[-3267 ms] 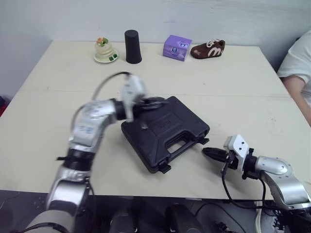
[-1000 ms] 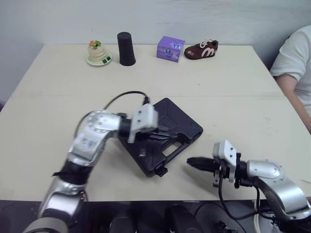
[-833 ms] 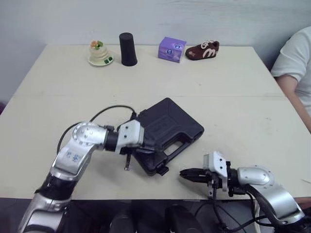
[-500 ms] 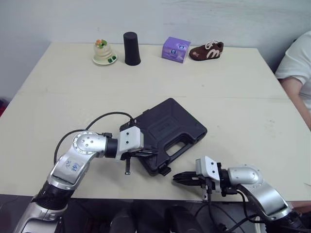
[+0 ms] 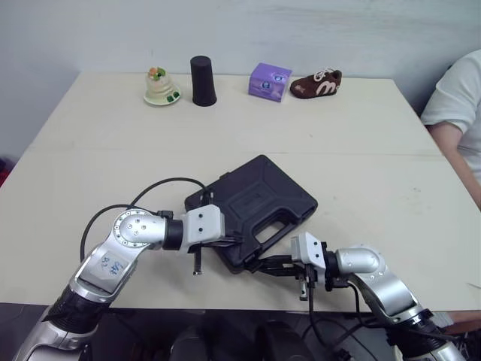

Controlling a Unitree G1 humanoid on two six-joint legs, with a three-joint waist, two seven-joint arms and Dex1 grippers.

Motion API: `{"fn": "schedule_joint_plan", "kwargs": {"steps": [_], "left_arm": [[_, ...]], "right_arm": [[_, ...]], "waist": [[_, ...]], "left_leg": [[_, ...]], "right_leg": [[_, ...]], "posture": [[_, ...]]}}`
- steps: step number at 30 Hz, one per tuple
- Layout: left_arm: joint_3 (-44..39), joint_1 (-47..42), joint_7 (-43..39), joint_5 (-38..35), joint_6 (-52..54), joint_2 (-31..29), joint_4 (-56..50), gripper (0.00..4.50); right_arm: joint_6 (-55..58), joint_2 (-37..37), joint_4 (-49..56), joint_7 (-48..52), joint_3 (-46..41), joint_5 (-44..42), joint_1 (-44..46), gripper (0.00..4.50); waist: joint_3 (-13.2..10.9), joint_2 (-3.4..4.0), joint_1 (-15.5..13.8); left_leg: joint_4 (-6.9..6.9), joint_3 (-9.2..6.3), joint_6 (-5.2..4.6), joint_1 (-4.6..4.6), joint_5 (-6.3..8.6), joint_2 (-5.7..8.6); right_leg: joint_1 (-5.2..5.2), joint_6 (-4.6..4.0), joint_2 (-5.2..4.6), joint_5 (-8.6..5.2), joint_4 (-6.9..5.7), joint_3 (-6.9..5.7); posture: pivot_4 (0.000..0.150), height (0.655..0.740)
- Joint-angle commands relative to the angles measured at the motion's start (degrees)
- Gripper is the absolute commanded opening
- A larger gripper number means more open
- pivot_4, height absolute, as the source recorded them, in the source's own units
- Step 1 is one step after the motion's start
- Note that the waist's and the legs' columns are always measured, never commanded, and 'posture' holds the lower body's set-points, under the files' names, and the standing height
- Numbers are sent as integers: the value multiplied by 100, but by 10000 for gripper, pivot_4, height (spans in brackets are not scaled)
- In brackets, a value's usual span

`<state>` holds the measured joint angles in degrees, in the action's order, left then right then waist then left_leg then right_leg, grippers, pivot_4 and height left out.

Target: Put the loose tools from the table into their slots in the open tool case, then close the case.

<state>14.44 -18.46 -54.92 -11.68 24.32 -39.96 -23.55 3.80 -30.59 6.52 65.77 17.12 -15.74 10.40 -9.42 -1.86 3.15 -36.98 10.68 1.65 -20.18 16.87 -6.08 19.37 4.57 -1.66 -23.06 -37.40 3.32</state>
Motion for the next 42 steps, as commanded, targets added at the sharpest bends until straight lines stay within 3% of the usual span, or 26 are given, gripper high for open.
{"fn": "schedule_joint_plan", "kwargs": {"steps": [1, 14, 26, 34, 42], "left_arm": [[677, 457, -86, 381, 405, -140, 509, 0], [707, 580, 32, 379, 511, -165, 475, 0], [676, 594, 92, 337, 545, -203, 512, 0], [461, 739, 72, 289, 336, -348, 700, 0], [498, 763, 104, 220, 390, -329, 510, 0]], "right_arm": [[-35, 111, 156, -38, -15, -41, 161, 441], [1912, 184, 1251, 32, -305, -1034, 980, 441], [2072, 223, 1242, -40, -166, -1012, 1127, 441], [2334, -830, 1727, 541, -365, -1298, 596, 441], [1796, -697, 1585, 320, 288, -679, -160, 441]], "waist": [[4, 2, 0], [14, 12, 38], [77, 23, 6], [83, 25, 36], [95, 42, 46]], "left_leg": [[0, 0, 0, 0, 1, 0], [4, 0, -1, -1, 3, -9], [63, 3, 14, 4, 14, -13], [87, 3, 15, 7, 13, -16], [98, -2, 22, 11, 10, -20]], "right_leg": [[0, 0, 0, 0, 1, 0], [7, -11, 1, 4, -2, -1], [6, -29, 8, 3, 56, -4], [4, -29, 10, 3, 77, -3], [1, -38, 17, -2, 85, -3]], "posture": [[1500, 7400], [1500, 7400], [1500, 7400], [1500, 7400], [1500, 7400]]}}
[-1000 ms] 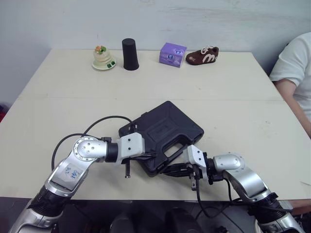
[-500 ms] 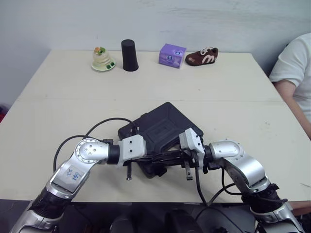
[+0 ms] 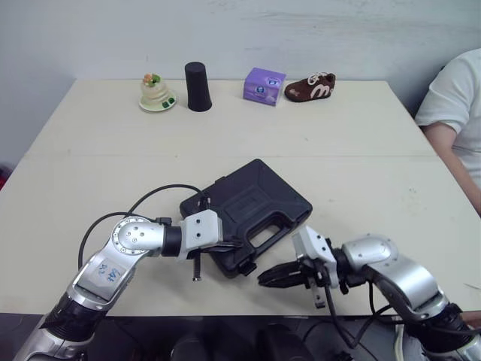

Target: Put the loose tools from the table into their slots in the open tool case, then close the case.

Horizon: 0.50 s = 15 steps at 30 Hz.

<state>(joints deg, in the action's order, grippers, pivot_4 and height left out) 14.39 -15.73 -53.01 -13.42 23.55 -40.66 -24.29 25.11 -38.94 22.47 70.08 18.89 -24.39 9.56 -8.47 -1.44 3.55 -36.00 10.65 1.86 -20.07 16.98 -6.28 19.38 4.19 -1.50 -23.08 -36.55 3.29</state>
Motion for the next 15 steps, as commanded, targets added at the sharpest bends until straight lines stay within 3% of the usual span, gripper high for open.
{"fn": "schedule_joint_plan", "kwargs": {"steps": [1, 9, 15], "left_arm": [[503, 511, -104, 386, 477, -287, 555, 0], [504, 555, -151, 310, 598, -435, 363, 0], [537, 455, -125, 351, 503, -385, 570, 0]], "right_arm": [[-410, 246, -82, -195, 103, 209, -87, 441], [-937, 1097, -483, -595, -27, 233, 199, 441], [-1129, 1184, -683, -577, -79, 259, 473, 441]], "waist": [[0, 0, 11], [5, 4, 95], [6, 2, 99]], "left_leg": [[0, 0, 0, 0, 0, 1], [7, 0, 7, 0, 2, -2], [4, 0, 6, -3, 2, 2]], "right_leg": [[-1, 1, -1, 0, 1, 0], [2, -3, 4, -2, 3, -1], [2, -1, 2, -1, 9, -1]], "posture": [[1500, 7400], [1500, 7400], [1500, 7400]]}}
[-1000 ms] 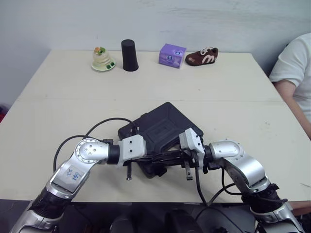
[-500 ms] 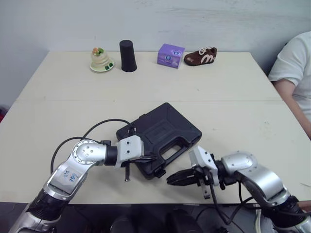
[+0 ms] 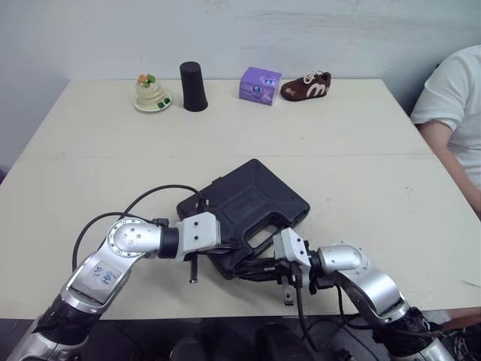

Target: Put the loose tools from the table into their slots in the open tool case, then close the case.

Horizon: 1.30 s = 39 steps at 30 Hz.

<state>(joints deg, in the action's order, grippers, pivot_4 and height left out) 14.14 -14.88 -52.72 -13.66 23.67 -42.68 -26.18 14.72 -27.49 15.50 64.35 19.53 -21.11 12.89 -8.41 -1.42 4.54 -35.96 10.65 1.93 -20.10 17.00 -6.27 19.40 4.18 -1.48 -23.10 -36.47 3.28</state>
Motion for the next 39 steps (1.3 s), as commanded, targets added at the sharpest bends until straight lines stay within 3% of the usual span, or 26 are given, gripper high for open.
{"fn": "schedule_joint_plan", "kwargs": {"steps": [1, 15, 23, 27, 39], "left_arm": [[564, 355, -151, 382, 477, -172, 792, 0], [548, 446, -110, 383, 422, -137, 858, 0], [550, 431, -103, 375, 457, -142, 841, 0], [530, 442, -114, 365, 466, -170, 850, 0], [603, 423, -130, 379, 500, -173, 909, 0]], "right_arm": [[-69, 37, 12, 2, -150, -93, 159, 441], [403, -861, 653, 570, -109, -469, -208, 441], [-100, -611, -46, 375, 163, 189, -225, 441], [-203, -236, -167, 88, 52, 183, -120, 441], [-78, -45, -14, 43, 4, 25, 22, 441]], "waist": [[0, 2, 3], [5, -1, -2], [13, -8, 11], [14, -7, 11], [16, -5, 18]], "left_leg": [[0, 0, 0, 0, 0, 0], [1, -3, -3, 2, 1, 2], [2, -3, -4, 1, 2, 3], [2, -4, -3, 2, 1, 1], [4, -4, -3, 2, 2, 2]], "right_leg": [[0, 0, 0, 0, 0, 0], [-5, 2, -6, 1, 1, 0], [-6, 1, -8, 0, 4, 0], [-5, 0, -6, 0, 3, 0], [-6, 1, -7, 1, 6, 0]], "posture": [[1500, 7400], [1500, 7400], [1500, 7400], [1500, 7400], [1500, 7400]]}}
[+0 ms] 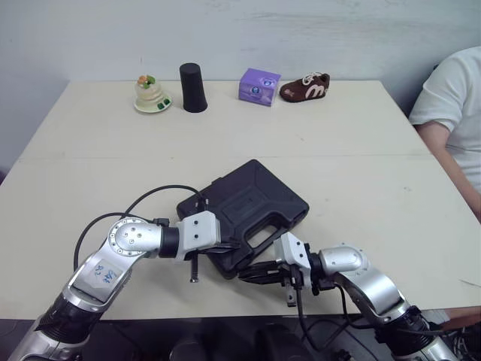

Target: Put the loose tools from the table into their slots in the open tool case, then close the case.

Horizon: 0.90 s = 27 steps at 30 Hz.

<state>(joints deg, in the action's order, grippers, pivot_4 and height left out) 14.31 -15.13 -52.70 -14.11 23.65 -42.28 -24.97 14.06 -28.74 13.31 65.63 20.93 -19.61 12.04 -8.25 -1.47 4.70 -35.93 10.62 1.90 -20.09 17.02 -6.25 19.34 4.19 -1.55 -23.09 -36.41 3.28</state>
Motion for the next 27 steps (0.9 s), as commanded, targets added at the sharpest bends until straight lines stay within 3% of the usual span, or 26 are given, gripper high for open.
{"fn": "schedule_joint_plan", "kwargs": {"steps": [1, 27], "left_arm": [[597, 453, -138, 429, 507, -218, 788, 0], [633, 479, -179, 478, 514, -299, 852, 0]], "right_arm": [[-14, 86, 180, -90, -143, -115, 112, 441], [-65, 21, -121, 77, -291, -85, 338, 441]], "waist": [[0, 1, 3], [3, 2, 12]], "left_leg": [[0, 0, 0, 0, 0, 0], [17, -2, -3, 5, -1, 0]], "right_leg": [[0, 0, 0, 0, 0, 0], [-1, -8, -4, 2, 0, 0]], "posture": [[1500, 7400], [1500, 7400]]}}
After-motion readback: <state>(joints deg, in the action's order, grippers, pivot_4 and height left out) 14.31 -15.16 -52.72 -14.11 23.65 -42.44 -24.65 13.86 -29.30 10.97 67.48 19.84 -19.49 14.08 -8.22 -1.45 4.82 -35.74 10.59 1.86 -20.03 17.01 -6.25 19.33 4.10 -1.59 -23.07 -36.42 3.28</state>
